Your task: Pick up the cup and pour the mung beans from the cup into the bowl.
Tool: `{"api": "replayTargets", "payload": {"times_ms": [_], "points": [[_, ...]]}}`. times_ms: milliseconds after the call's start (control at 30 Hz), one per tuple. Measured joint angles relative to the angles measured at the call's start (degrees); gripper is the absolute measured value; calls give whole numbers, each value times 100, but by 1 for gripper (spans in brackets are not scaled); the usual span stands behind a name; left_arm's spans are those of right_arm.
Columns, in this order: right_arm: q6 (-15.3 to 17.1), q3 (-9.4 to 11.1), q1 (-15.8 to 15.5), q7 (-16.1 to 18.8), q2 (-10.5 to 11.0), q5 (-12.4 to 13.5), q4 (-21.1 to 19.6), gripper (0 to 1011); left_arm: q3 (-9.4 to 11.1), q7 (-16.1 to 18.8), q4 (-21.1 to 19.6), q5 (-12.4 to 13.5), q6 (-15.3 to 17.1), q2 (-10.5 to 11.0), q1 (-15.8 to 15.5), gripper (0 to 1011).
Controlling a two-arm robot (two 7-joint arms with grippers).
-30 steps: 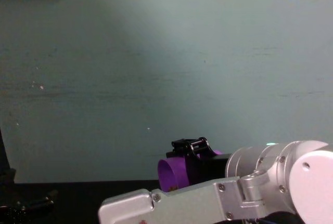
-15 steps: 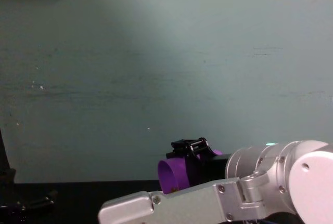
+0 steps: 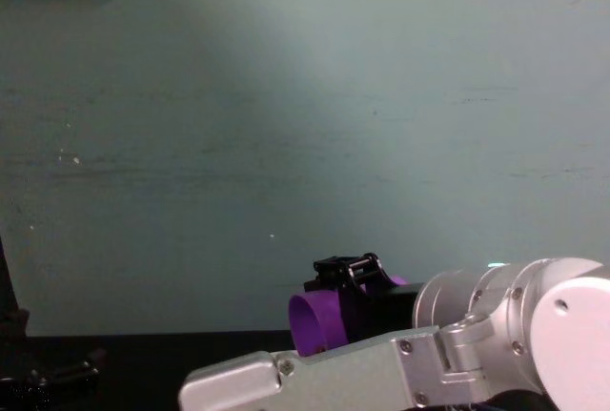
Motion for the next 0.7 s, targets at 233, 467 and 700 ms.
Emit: {"api": "replayTargets", "payload": {"times_ms": [233,467,700], "points": [[0,-6,0,5,-6,-18,0,734,0,0,0,0,0,0,0,1000],[13,-19,1,28,-10,-53,4,733,0,0,0,0,0,0,0,1000],[20,-23,1,35,-10,-64,3,734,0,0,0,0,0,0,0,1000]]}}
